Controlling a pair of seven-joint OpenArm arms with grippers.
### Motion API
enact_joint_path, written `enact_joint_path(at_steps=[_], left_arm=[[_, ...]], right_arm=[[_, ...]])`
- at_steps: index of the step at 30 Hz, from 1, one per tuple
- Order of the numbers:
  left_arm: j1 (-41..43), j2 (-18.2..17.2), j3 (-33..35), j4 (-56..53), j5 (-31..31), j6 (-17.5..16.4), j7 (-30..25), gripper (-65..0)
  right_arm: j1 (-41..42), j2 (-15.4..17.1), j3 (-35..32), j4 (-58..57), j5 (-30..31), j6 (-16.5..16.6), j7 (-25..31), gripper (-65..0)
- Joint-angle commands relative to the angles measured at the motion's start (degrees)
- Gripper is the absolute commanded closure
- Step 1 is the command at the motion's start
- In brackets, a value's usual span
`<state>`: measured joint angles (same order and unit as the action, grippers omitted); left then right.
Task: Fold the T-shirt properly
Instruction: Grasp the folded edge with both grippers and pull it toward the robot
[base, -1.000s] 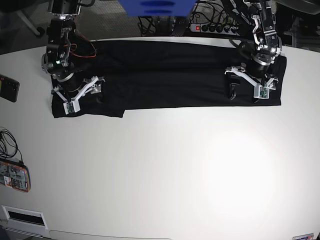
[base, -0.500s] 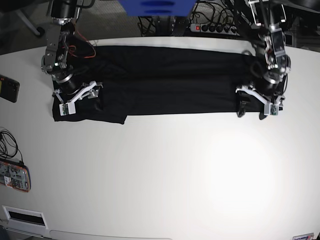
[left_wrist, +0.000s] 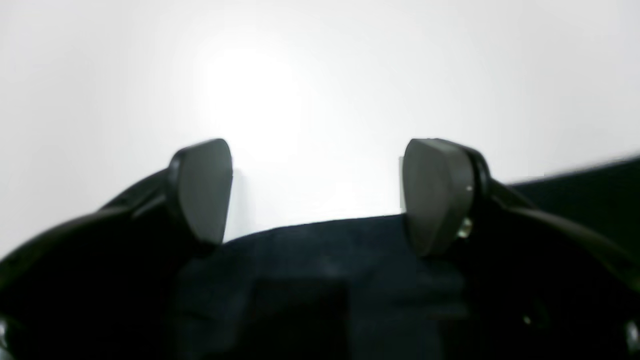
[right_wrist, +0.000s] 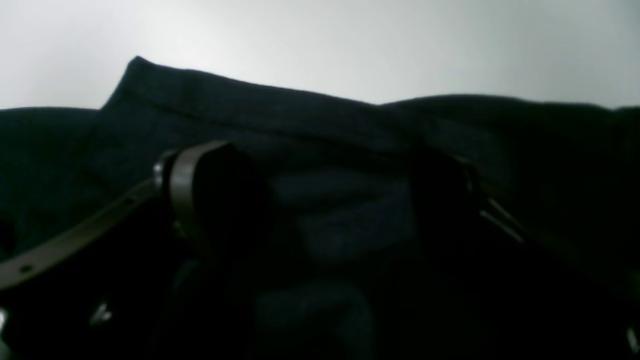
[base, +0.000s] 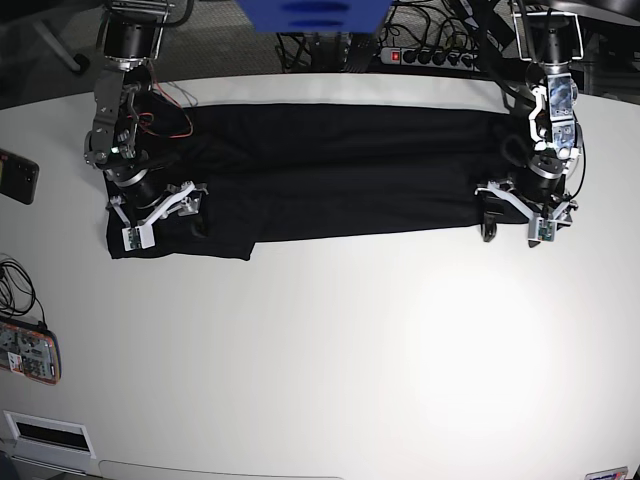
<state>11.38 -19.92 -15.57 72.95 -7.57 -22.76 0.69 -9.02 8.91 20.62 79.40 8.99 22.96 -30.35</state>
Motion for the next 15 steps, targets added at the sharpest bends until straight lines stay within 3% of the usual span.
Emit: enact_joint_path(at_steps=[1,5,8,15], left_arm=[[0.9,-0.3,-0.9,3.4,1.0,-0.8,1.6,-51.4],[1.9,-0.1,-3.4,17.4,0.7,-0.8,8.6,-51.4],[5.0,2.5,-6.0,28.4,-2.4,-0.8,13.9,-51.6],[12.8,6.5,-7.0,39.8,-3.3,-0.8,14.7,-51.4]], right_arm=[[-0.9,0.1,-0.2,-0.8,-2.0,-0.8,-6.6,-51.9],[-1.0,0.1,-0.3,-0.8,-2.0,-0.8,-6.6,-51.9],[-1.0,0.1,-0.3,-0.8,-2.0,-0.8,-6.6,-51.9],[-1.0,0.1,-2.7,-0.8,-2.1,-0.8,-6.6,-51.9]])
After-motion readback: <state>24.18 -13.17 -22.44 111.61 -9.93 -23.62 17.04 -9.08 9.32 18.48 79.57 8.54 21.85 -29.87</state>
